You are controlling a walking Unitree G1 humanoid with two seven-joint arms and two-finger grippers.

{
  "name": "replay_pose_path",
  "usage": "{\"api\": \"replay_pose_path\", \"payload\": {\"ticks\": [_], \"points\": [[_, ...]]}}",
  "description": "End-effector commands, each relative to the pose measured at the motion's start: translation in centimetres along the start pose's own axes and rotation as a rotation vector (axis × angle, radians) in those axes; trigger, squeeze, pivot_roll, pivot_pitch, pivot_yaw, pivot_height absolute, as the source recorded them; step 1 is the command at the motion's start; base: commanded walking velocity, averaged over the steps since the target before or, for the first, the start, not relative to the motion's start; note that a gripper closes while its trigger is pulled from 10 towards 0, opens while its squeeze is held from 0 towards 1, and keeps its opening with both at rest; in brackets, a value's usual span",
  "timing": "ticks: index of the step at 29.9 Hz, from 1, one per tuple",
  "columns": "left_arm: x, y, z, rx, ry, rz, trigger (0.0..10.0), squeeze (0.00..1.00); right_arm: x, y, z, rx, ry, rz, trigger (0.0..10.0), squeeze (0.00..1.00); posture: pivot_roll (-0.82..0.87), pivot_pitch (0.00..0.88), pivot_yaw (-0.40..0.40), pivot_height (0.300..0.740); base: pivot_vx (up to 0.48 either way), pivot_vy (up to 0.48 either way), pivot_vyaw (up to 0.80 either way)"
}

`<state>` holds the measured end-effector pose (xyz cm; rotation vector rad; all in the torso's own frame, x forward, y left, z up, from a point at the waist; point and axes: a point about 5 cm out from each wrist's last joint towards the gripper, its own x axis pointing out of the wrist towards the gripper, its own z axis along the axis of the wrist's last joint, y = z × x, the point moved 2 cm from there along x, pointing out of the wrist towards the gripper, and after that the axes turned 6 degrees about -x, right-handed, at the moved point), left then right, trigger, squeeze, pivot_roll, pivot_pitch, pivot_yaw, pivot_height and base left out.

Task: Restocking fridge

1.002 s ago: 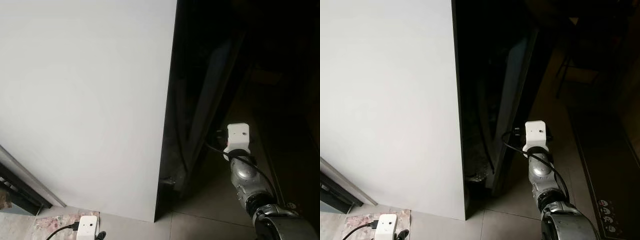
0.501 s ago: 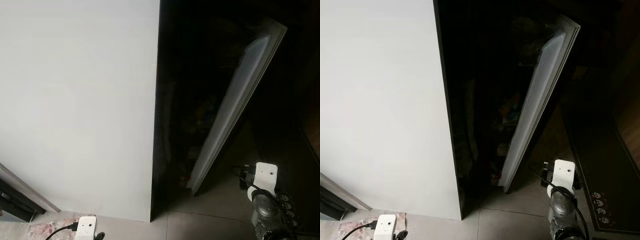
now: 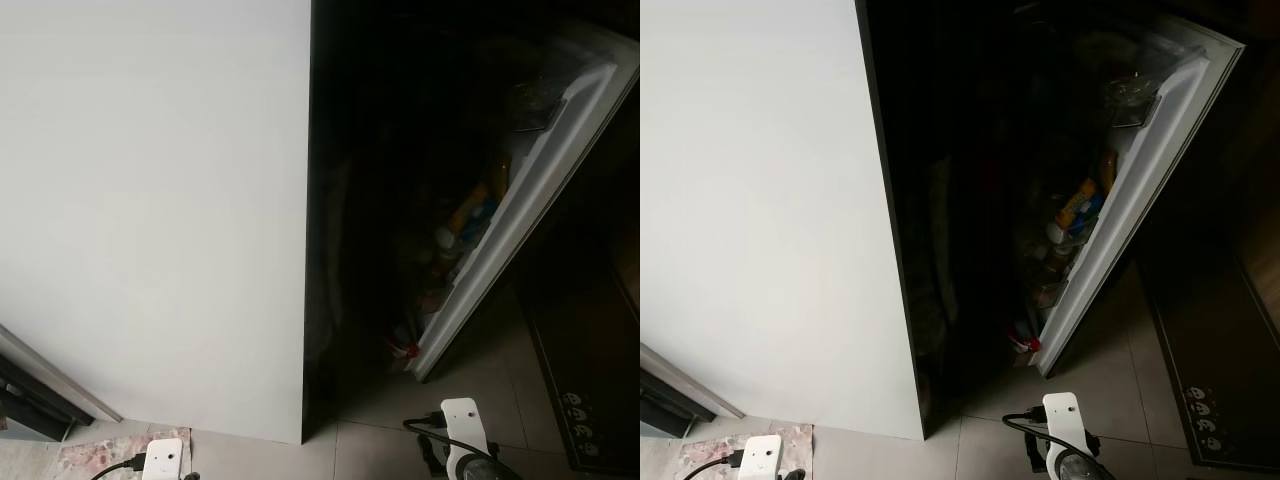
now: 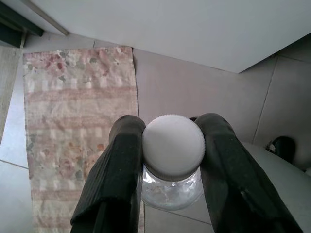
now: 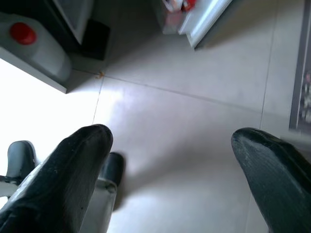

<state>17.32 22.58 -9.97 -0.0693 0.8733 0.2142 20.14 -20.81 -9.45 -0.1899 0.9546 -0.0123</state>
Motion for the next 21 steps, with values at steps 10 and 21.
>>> {"api": "replay_pose_path", "payload": {"ticks": [10,21], "points": [[0.0,0.5,-0.1,0.025,0.011,0.013,10.0,0.00,-0.5,1.7,-2.5,0.014,0.041,0.083,10.0,0.00,0.05,0.034,-0.024,0.740,0.000,0.000,0.00],[-0.1,1.9,0.2,0.025,0.006,0.072,10.0,0.00,-0.5,0.9,-2.4,0.067,0.032,0.057,10.0,0.00,0.06,0.015,-0.030,0.740,0.000,-0.288,0.05]]}}
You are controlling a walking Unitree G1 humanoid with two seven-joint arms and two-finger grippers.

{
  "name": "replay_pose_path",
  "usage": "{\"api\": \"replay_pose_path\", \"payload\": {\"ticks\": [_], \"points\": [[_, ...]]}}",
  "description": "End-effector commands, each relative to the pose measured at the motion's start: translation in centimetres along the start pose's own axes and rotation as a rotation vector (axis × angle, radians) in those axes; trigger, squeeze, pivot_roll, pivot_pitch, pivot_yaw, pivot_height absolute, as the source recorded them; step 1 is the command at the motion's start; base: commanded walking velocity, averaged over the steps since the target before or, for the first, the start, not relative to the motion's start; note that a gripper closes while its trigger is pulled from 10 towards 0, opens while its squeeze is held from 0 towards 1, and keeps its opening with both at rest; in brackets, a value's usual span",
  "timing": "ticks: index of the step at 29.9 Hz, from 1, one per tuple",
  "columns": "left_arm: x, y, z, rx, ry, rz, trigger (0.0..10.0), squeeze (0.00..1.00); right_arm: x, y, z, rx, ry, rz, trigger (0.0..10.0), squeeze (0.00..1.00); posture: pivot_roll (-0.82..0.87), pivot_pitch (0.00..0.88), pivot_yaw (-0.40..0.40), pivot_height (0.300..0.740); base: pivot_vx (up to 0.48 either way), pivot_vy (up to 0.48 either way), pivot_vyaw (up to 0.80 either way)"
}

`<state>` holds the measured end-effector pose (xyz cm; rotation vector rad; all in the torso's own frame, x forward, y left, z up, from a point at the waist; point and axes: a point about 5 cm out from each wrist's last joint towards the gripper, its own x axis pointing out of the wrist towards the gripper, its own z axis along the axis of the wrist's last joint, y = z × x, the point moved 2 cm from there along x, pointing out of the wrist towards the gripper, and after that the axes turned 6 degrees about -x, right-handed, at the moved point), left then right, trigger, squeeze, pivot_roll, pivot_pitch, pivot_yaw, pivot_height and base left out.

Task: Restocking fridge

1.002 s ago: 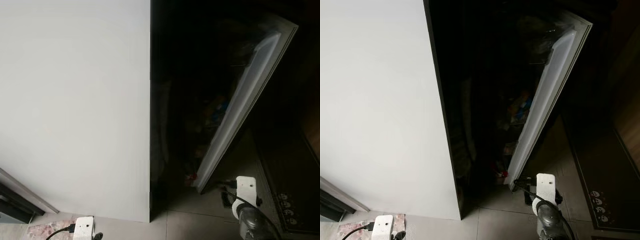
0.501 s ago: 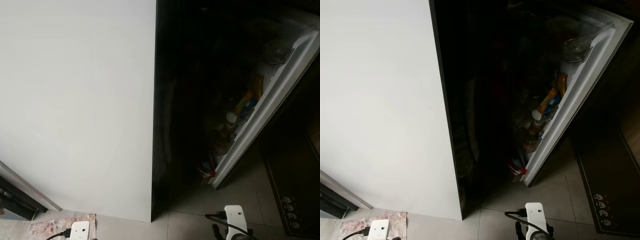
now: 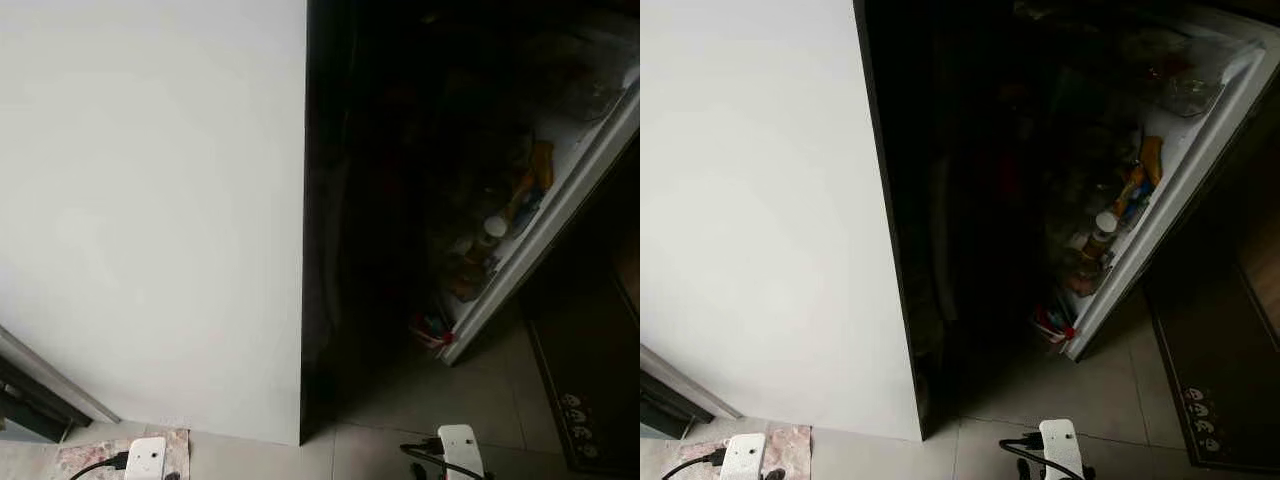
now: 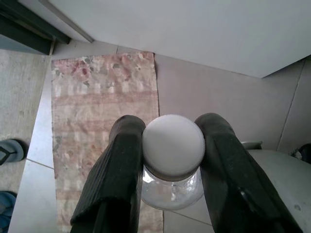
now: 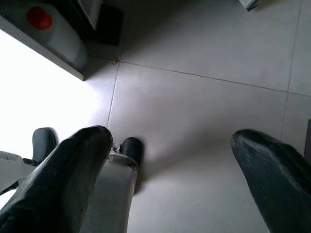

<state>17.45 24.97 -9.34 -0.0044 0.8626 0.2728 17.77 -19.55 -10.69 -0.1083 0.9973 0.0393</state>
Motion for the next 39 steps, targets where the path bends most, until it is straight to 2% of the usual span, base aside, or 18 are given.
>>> {"api": "replay_pose_path", "payload": {"ticks": [1,9,14,17,22,27,31,39], "points": [[-0.1,-0.5,-0.7,-0.006,0.024,-0.006,10.0,0.00,0.0,-0.6,0.1,0.038,-0.004,-0.031,10.0,0.00,0.06,0.012,-0.032,0.740,0.000,-0.409,0.49],[-0.3,-1.0,-1.2,-0.003,0.033,-0.007,10.0,0.00,0.0,-0.2,0.2,0.057,-0.006,-0.026,10.0,0.00,0.06,0.007,-0.035,0.740,0.000,-0.407,0.12],[-0.2,-1.3,-1.2,0.008,0.033,-0.016,10.0,0.00,0.0,-0.5,0.0,0.051,0.001,-0.036,10.0,0.00,0.05,0.008,-0.031,0.740,0.000,-0.392,0.63],[-0.2,-1.4,-1.1,0.013,0.041,-0.025,10.0,0.00,-0.1,-0.6,-0.3,0.090,0.010,-0.045,10.0,0.00,0.05,0.018,-0.029,0.740,0.000,0.000,0.00],[-0.2,-1.4,-1.0,0.017,0.036,-0.023,10.0,0.00,-0.1,-0.6,-0.3,0.077,0.006,-0.043,10.0,0.00,0.06,0.031,-0.029,0.740,0.000,0.000,0.00],[-0.2,-1.2,-1.1,0.028,0.040,-0.014,10.0,0.00,-0.1,-0.7,-0.2,0.075,-0.003,-0.050,10.0,0.00,0.06,0.037,-0.028,0.740,0.000,0.000,0.76],[-0.3,-1.2,-1.5,0.038,0.054,-0.008,10.0,0.00,-0.1,-0.6,-0.3,0.084,0.000,-0.046,10.0,0.00,0.06,0.038,-0.028,0.740,0.000,-0.277,0.69],[-0.4,-1.3,-1.8,0.038,0.064,-0.009,10.0,0.00,-0.1,-1.1,-0.3,0.078,0.002,-0.043,10.0,0.00,0.05,0.045,-0.027,0.740,0.000,-0.285,0.00]]}}
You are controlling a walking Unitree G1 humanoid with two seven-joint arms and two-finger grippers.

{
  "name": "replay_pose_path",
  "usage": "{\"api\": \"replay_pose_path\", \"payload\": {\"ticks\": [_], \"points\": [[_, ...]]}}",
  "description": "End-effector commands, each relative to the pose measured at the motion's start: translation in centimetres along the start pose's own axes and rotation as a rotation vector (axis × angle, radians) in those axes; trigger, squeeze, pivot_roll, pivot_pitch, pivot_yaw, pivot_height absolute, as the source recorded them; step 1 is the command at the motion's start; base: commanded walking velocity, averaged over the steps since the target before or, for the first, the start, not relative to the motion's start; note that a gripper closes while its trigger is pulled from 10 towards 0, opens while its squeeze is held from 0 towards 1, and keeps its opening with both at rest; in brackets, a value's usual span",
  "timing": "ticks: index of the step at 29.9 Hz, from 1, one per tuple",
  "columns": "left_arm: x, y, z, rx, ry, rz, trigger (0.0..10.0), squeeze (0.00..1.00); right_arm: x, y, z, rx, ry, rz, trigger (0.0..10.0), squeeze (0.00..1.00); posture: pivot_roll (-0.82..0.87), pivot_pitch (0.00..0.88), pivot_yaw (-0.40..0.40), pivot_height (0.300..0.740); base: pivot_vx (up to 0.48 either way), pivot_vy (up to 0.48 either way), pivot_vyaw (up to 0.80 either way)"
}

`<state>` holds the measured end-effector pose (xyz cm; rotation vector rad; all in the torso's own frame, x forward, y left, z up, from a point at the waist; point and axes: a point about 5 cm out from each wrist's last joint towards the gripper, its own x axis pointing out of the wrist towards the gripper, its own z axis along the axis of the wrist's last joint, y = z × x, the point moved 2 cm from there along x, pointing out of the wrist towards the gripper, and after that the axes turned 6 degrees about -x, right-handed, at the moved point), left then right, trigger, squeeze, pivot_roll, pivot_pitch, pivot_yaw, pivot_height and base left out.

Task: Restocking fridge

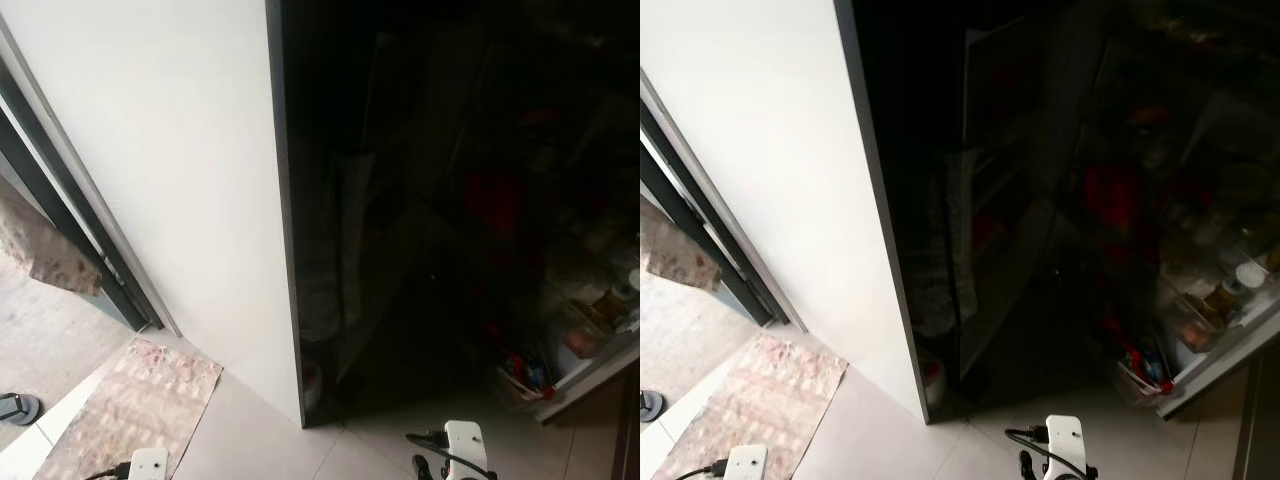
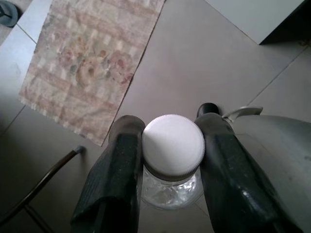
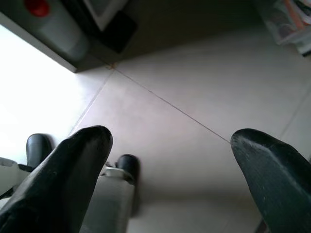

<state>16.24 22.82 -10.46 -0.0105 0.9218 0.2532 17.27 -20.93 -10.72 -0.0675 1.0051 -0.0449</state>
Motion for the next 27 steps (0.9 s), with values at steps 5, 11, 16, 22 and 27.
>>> {"api": "replay_pose_path", "payload": {"ticks": [5,11,16,22,27], "points": [[0.06,0.62,0.16,0.031,0.007,0.012,10.0,0.00,0.08,0.24,0.34,-0.011,-0.006,0.005,10.0,0.00,0.05,0.045,-0.027,0.740,0.000,-0.284,0.55],[0.07,0.54,0.15,0.037,0.010,0.009,10.0,0.00,0.11,0.64,0.30,0.003,0.000,0.023,10.0,0.00,0.05,0.047,-0.025,0.740,0.000,-0.284,0.49],[0.05,0.45,0.01,0.037,0.014,0.006,10.0,0.00,0.14,0.92,0.41,-0.019,-0.007,0.023,10.0,0.00,0.05,0.049,-0.024,0.740,0.000,-0.283,0.00],[0.02,0.52,-0.11,0.041,0.018,0.007,10.0,0.00,0.14,1.00,0.40,-0.032,-0.007,0.026,10.0,0.00,0.05,0.050,-0.023,0.740,0.000,-0.284,0.80],[0.02,0.57,-0.13,0.043,0.020,0.009,10.0,0.00,0.12,0.85,0.41,-0.039,-0.008,0.028,10.0,0.00,0.05,0.050,-0.023,0.740,0.000,-0.285,0.80]]}}
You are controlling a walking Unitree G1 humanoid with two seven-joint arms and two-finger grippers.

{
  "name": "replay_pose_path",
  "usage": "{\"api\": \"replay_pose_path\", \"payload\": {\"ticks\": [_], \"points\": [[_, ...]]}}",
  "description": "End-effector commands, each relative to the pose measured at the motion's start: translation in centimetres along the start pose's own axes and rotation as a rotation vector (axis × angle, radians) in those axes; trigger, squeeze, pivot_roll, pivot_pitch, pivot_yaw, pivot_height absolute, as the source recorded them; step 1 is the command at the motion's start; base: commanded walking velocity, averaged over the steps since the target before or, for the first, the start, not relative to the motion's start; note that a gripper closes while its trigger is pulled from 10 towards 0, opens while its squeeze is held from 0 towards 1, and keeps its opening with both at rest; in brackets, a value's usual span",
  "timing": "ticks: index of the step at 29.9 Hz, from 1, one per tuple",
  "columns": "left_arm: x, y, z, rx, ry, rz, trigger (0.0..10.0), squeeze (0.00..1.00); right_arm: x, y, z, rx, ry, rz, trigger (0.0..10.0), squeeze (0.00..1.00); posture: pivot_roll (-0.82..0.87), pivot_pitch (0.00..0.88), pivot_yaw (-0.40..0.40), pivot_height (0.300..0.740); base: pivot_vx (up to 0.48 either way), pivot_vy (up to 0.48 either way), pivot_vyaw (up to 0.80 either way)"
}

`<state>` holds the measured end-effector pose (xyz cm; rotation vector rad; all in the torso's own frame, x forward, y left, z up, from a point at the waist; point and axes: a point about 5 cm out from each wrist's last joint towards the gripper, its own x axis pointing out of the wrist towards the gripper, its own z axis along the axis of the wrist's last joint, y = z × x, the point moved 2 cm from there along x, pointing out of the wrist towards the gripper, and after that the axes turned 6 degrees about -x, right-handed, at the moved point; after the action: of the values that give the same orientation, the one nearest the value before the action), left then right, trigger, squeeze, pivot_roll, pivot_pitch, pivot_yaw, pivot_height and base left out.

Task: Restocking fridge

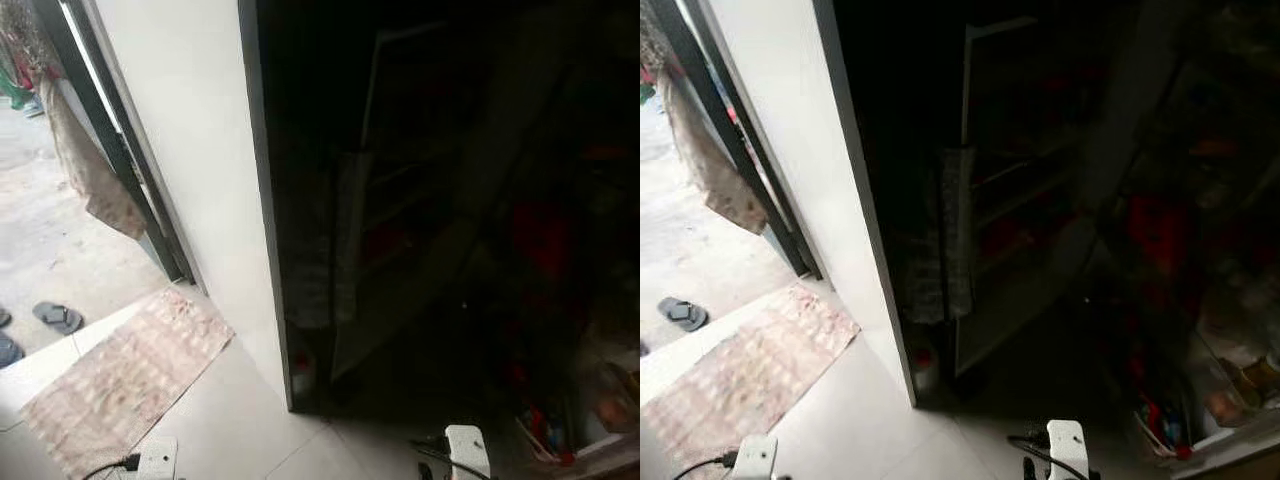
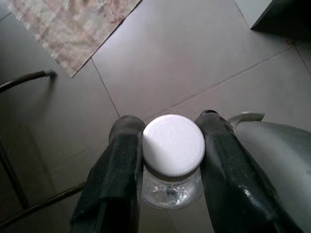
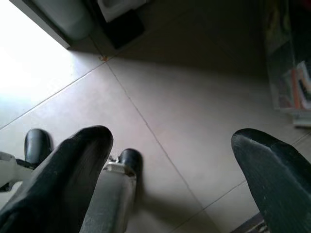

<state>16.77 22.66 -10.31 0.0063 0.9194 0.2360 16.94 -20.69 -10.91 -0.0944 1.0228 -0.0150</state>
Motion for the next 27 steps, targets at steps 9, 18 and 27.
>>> {"api": "replay_pose_path", "payload": {"ticks": [9,18,27], "points": [[-0.1,0.8,-0.6,0.028,0.027,0.015,10.0,0.00,0.1,0.4,0.8,-0.002,-0.026,0.030,10.0,0.00,0.04,0.043,-0.020,0.740,0.000,-0.283,0.23],[-0.1,1.0,-0.7,0.035,0.030,0.017,10.0,0.00,0.2,1.1,1.3,-0.035,-0.036,0.047,10.0,0.00,0.04,0.032,-0.020,0.740,0.000,-0.283,0.00],[-0.2,1.1,-0.8,0.031,0.033,0.021,10.0,0.00,0.3,1.5,1.4,-0.035,-0.042,0.048,10.0,0.00,0.04,0.046,-0.019,0.740,0.000,-0.283,0.51]]}}
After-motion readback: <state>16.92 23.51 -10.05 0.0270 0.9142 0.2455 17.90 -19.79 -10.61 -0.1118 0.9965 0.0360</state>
